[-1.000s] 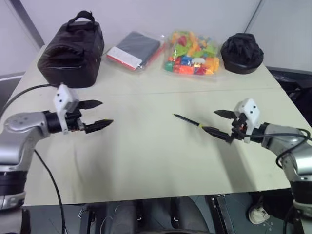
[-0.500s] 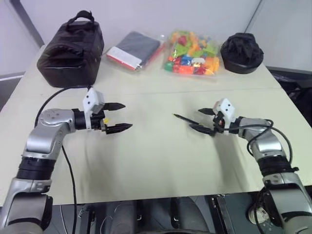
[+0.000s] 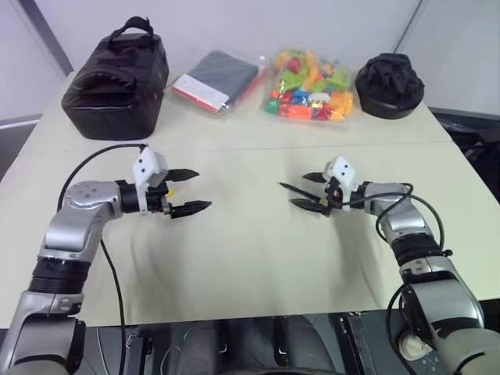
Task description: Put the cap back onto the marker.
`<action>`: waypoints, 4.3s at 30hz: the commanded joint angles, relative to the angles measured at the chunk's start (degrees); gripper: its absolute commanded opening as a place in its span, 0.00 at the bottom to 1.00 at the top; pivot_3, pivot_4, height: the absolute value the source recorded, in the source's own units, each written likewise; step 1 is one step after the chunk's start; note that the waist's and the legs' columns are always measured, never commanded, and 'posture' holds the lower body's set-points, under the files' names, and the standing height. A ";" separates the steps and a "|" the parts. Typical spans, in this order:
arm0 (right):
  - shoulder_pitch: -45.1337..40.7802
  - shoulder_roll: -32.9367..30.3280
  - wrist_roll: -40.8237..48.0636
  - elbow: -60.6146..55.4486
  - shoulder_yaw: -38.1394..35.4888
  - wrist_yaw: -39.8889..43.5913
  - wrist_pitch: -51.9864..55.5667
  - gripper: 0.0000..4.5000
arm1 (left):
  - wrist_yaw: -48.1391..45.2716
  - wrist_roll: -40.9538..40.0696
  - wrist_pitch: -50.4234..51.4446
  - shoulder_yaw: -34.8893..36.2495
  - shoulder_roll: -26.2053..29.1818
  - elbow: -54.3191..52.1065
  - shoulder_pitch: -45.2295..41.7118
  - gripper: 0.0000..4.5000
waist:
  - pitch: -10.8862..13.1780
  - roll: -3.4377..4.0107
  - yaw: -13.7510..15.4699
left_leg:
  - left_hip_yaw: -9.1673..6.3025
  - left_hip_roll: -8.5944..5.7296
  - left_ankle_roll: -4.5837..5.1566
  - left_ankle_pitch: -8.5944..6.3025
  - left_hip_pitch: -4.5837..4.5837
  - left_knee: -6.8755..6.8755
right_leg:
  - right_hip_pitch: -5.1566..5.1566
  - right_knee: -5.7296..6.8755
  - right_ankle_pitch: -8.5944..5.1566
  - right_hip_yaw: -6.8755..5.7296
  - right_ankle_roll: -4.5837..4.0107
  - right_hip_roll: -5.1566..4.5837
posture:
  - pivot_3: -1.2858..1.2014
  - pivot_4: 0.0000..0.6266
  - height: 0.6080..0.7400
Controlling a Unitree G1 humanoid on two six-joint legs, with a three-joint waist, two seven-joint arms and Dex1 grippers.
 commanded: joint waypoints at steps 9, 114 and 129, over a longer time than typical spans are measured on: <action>-2.73 1.46 -1.22 3.22 -0.11 1.51 -1.23 1.00 | 1.42 0.04 -1.18 1.01 -0.33 -2.78 1.22 0.99 | 0.00 0.00 -0.05 | -0.01 0.00 -0.04 0.02 0.06 0.04 | 0.01 0.14 0.00 0.00 -0.01 0.00 | 0.52 0.24 1.00; -5.45 -5.62 -4.32 -37.38 8.67 5.00 19.72 0.00 | 1.81 13.72 -24.49 4.02 -1.67 41.40 -8.01 0.01 | 0.02 -0.03 0.01 | 0.15 0.04 0.13 -0.08 0.27 0.04 | -0.15 0.62 -0.05 0.13 -0.11 -0.08 | 0.52 0.24 1.00; -9.92 -7.24 -5.66 -30.55 8.02 4.99 14.99 0.00 | -2.10 11.88 -20.21 2.45 -1.77 29.07 -13.23 0.01 | 0.03 -0.04 0.12 | 0.15 0.02 0.10 -0.06 0.25 0.05 | -0.14 0.63 -0.05 0.13 -0.10 -0.08 | 0.52 0.24 1.00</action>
